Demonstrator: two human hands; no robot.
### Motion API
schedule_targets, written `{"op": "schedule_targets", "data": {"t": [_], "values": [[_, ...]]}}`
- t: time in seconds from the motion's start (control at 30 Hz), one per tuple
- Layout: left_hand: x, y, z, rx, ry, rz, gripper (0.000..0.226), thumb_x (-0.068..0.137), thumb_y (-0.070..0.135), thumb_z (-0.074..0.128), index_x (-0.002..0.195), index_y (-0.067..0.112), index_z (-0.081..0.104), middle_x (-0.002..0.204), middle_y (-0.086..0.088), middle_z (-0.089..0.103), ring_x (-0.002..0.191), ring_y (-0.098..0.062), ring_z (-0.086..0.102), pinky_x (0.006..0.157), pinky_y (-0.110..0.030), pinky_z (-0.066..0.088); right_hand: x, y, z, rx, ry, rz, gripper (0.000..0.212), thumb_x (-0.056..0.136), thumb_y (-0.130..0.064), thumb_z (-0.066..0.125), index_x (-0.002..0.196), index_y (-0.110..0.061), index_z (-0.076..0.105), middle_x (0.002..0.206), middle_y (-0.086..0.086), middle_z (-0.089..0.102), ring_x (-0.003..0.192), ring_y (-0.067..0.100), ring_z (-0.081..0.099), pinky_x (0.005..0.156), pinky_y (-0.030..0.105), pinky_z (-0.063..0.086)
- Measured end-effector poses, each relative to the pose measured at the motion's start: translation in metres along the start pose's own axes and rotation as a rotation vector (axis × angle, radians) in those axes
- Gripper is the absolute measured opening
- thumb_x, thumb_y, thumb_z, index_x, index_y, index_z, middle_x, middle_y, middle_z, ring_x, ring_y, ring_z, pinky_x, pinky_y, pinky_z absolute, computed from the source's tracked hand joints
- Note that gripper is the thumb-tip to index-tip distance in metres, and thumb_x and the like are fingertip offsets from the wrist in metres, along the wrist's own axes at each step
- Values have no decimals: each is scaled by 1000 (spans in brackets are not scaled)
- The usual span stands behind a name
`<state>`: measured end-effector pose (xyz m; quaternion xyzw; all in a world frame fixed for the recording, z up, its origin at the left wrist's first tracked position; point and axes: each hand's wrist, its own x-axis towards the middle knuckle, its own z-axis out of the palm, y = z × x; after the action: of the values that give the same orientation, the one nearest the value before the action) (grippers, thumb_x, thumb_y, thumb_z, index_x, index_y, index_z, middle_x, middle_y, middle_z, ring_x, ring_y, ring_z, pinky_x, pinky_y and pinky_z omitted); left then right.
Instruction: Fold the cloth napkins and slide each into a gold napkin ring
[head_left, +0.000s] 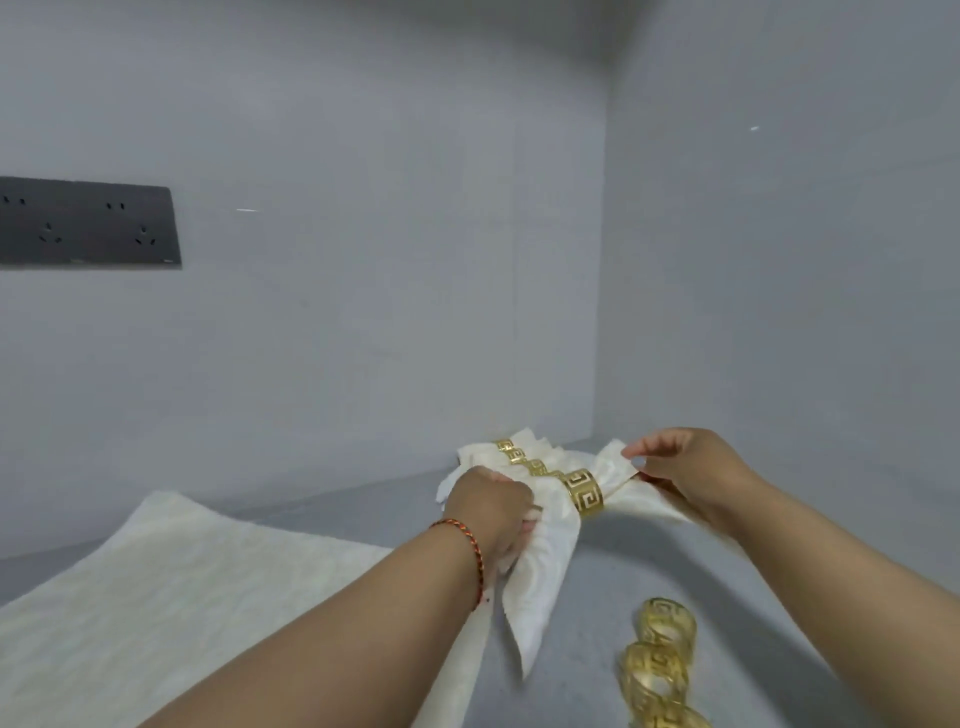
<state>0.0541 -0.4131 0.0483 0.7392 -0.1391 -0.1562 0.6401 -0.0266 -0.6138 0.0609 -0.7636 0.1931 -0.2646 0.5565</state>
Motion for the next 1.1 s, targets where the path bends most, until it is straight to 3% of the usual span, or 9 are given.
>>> {"op": "schedule_targets", "data": {"t": [0.1,0.17,0.2,0.33,0.43,0.53,0.7,0.93,1.1], "values": [[27,-8,27,-29,55,-48,23,98,11,47,114,3,60,114,-16,66,79,-19,64,57,-17,42,27,30,-6,-57,8,44,20,90,10,55,83,-1,70,76,14,68,60,14,62,50,11,47],[31,-17,37,365,22,19,38,102,26,38,121,0,58,123,-15,62,109,-27,59,71,-23,38,46,48,-4,-96,29,59,25,90,12,54,78,-4,69,76,15,68,59,14,62,50,13,49],[43,-21,41,387,19,2,38,102,26,38,120,-1,58,123,-15,61,114,-29,57,79,-26,38,56,57,-2,-108,43,63,27,89,12,53,75,-5,69,75,15,67,57,14,62,50,13,50],[85,-50,55,124,172,-44,12,89,2,56,97,11,60,100,-13,66,99,-31,66,89,-41,54,91,82,10,-144,76,66,29,90,9,55,71,-9,67,70,7,66,59,14,61,53,13,50],[109,-61,59,103,190,-61,12,86,13,58,83,23,54,95,-9,68,94,-29,68,89,-42,55,109,92,18,-194,70,45,29,93,4,52,75,-13,69,73,5,67,64,13,61,61,15,48],[114,-63,57,215,213,-11,6,89,18,57,87,21,53,92,-5,68,88,-23,67,84,-35,54,121,103,26,-253,38,47,34,96,0,48,76,-19,69,77,6,67,68,13,60,68,15,46],[113,-68,52,540,218,140,7,95,21,53,96,18,48,91,0,59,82,-14,52,68,-23,35,120,110,29,-352,-42,86,28,97,0,46,93,-12,71,89,6,66,73,11,58,56,1,41],[91,-41,33,643,267,223,19,94,26,54,107,13,56,106,-3,62,97,-18,59,74,-23,40,99,72,22,-499,-45,-30,43,90,10,39,113,-11,68,120,7,64,107,18,56,85,19,35],[39,-28,-15,653,286,362,18,92,26,56,108,18,53,110,-2,56,99,-18,55,74,-23,35,60,21,57,-402,-102,-135,34,90,8,43,98,-12,68,106,5,66,100,18,59,82,23,39]]}}
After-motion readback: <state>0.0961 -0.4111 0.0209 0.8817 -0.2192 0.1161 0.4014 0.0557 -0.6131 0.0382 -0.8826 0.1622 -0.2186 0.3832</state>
